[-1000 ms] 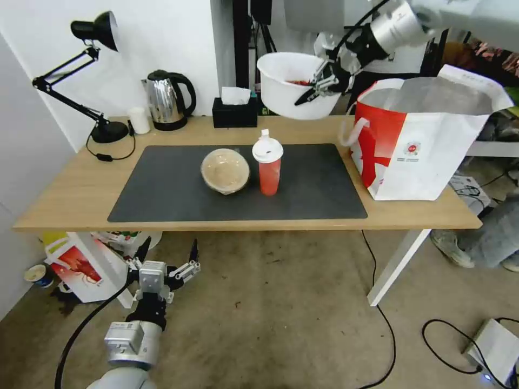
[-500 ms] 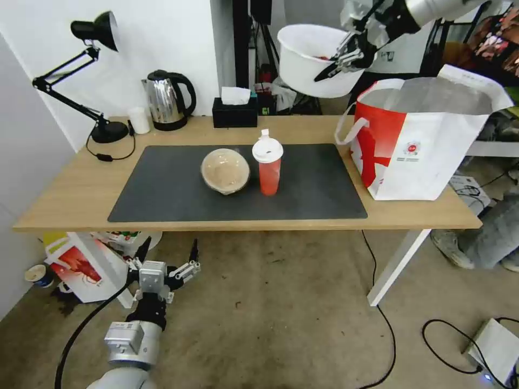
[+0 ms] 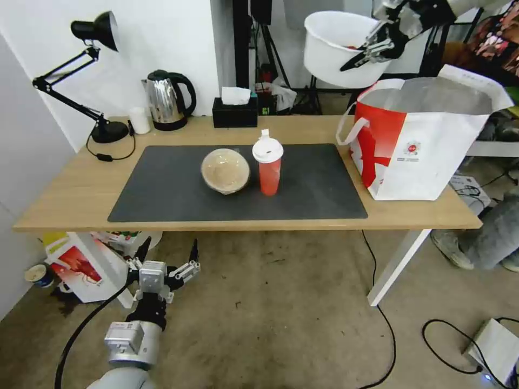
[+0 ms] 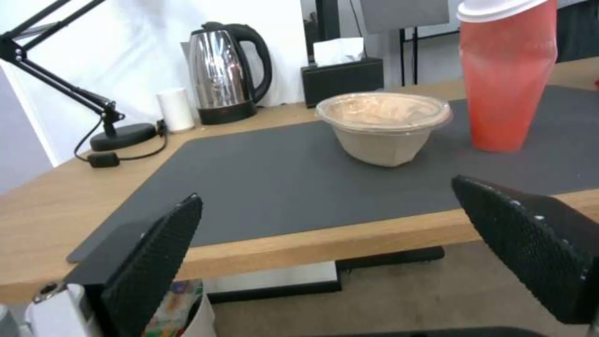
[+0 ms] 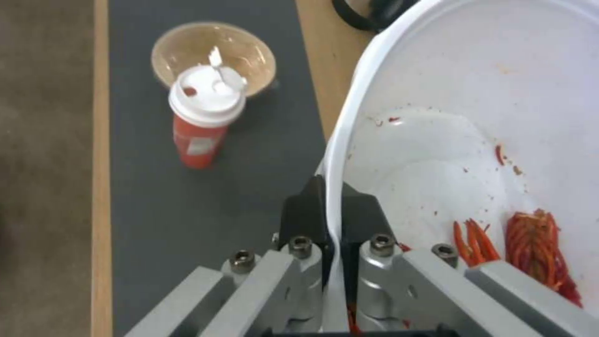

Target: Pick up the trash from the table and place it into the takeout bag.

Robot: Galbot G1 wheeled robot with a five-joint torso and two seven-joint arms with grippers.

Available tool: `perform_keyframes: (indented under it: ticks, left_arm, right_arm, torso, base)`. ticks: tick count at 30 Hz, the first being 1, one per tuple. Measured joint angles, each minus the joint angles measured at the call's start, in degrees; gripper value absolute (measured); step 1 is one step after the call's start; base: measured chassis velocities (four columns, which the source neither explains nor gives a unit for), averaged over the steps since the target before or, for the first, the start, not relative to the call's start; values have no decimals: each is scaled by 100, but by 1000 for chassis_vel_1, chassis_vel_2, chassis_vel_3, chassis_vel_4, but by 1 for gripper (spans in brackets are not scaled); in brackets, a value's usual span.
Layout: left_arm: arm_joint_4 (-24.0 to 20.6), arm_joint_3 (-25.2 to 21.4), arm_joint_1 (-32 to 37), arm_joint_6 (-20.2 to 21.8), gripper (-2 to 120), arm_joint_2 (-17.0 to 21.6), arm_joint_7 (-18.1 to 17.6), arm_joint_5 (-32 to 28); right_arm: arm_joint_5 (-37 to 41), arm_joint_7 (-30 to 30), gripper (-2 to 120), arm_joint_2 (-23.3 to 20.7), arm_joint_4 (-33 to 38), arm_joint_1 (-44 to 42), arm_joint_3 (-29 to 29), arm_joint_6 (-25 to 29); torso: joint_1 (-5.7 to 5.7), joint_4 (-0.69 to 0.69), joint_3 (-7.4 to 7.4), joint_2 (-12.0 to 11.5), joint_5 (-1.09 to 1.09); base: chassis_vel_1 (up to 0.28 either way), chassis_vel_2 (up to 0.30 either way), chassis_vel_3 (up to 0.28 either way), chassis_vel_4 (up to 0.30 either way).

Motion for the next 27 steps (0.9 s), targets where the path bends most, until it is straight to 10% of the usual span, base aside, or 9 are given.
perform_keyframes:
  ticks: [27]
  left_arm:
    - [0, 0, 0, 0, 100, 0, 0, 0]
  right_arm:
    - [-638, 142, 0, 803, -143, -349, 48, 327]
  torso:
    - [0, 0, 1, 0, -1]
  base:
    - [0, 0, 0, 0]
